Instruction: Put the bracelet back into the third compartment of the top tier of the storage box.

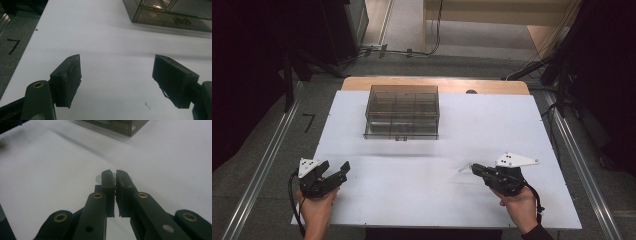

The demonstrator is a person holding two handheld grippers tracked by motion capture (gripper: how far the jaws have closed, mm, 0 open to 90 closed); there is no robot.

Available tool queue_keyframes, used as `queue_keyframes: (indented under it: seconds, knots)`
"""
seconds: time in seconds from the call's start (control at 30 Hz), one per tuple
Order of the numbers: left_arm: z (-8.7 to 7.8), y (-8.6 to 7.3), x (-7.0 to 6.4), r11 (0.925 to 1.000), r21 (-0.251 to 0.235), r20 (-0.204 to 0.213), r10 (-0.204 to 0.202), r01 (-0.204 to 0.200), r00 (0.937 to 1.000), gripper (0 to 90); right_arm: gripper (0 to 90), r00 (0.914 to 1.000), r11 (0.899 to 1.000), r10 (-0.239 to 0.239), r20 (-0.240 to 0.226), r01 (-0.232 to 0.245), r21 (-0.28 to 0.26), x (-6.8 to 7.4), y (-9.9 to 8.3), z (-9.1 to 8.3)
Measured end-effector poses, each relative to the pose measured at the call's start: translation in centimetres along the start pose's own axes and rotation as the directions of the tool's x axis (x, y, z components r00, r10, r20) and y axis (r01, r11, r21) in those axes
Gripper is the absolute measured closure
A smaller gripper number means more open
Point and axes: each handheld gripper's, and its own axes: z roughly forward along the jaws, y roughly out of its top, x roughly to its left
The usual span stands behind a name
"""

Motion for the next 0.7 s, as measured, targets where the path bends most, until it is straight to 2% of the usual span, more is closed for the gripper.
queue_keyframes:
  seconds: [0.2, 0.5, 0.7]
  knots:
    - [0.0, 0.0, 0.1, 1.0000, 0.000, -0.001, -0.001, 0.001, 1.0000, 23.6, 83.2, 0.9999, 1.000, -0.009, -0.011, 0.009, -0.027, 0.3, 1.4, 0.6]
    - [0.1, 0.0, 0.2, 1.0000, 0.006, 0.001, 0.004, -0.004, 1.0000, 23.6, 83.2, 0.9990, 0.999, -0.035, -0.027, 0.034, -0.040, 0.8, 3.0, 2.1]
    - [0.0, 0.1, 0.1, 1.0000, 0.002, 0.007, 0.009, -0.009, 0.9999, 23.6, 83.2, 0.9988, 0.998, -0.034, -0.036, 0.032, -0.056, 1.0, 3.9, 2.7]
